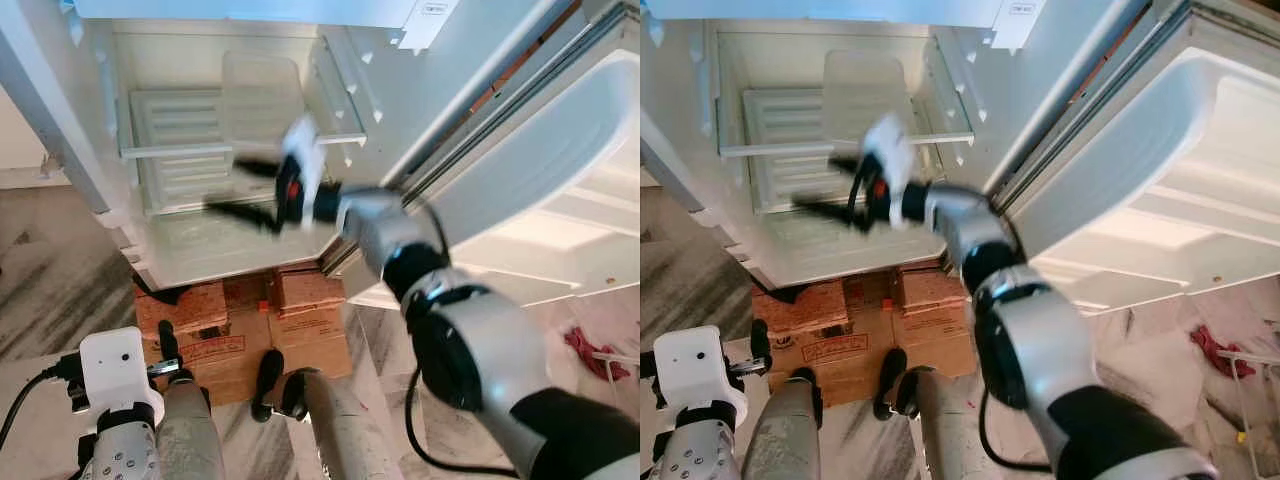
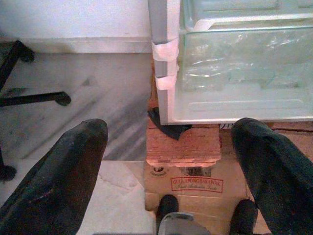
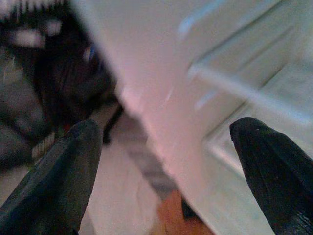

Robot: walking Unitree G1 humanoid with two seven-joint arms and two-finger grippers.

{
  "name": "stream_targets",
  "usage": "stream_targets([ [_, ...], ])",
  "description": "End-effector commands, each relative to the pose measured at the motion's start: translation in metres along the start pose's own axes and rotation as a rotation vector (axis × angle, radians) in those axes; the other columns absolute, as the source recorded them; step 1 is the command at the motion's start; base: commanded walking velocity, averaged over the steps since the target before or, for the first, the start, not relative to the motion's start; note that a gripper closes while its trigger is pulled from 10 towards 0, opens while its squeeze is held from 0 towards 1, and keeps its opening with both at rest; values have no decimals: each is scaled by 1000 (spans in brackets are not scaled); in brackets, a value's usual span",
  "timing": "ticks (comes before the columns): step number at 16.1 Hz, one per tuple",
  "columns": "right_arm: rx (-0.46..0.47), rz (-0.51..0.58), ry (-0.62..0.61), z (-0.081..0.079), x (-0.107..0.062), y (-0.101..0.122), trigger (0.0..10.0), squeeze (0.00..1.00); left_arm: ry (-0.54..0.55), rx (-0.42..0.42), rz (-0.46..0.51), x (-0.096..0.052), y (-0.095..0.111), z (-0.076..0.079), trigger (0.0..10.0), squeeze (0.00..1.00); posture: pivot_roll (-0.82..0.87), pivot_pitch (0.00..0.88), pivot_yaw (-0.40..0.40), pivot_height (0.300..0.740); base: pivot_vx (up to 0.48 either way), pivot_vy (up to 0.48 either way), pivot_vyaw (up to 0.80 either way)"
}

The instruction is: Restocking fridge

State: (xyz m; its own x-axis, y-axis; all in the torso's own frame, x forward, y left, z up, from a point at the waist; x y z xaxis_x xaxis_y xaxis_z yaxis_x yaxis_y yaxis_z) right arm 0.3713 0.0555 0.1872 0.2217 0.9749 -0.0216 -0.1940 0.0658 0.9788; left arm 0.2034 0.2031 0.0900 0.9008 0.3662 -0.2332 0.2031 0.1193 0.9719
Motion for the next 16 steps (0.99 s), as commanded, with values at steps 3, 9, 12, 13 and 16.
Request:
stream_targets([
  [3,-69,-132,62,-16,-2,-30,10000,1000,-13,-3,-43,-4,-11,2,10000,0,419,280,-272,740,0,0,0],
  [9,-286,-315,48,-24,17,-43,10000,1000,-6,-11,-72,-21,-16,3,10000,0,411,359,-310,740,0,0,0],
  [12,-399,-335,-198,18,18,-11,10000,1000,13,-21,-118,-36,-24,0,10000,0,398,395,-331,740,0,0,0],
  [13,-408,-347,-288,33,12,-4,10000,1000,11,-20,-116,-36,-24,1,10000,0,400,398,-336,740,0,0,0],
  [16,-396,-428,-506,70,-14,6,10000,980,30,-20,-110,-35,-22,-4,10000,0,393,408,-350,740,0,0,0],
])
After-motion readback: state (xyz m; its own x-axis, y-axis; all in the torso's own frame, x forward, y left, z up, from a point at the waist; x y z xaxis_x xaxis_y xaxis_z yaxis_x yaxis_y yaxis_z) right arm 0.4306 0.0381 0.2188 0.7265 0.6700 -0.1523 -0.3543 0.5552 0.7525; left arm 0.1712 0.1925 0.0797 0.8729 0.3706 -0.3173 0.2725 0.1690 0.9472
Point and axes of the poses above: a point about 5 cm out from each wrist's last joint towards the gripper, its own x axis pointing out of the wrist towards the gripper, its own y axis along the axis of the wrist's last joint, z = x × y, the point moved 5 cm from there along x, pointing out of the wrist towards the gripper, and after that the axes turned 11 degrees about -x, right-handed, at the moved point
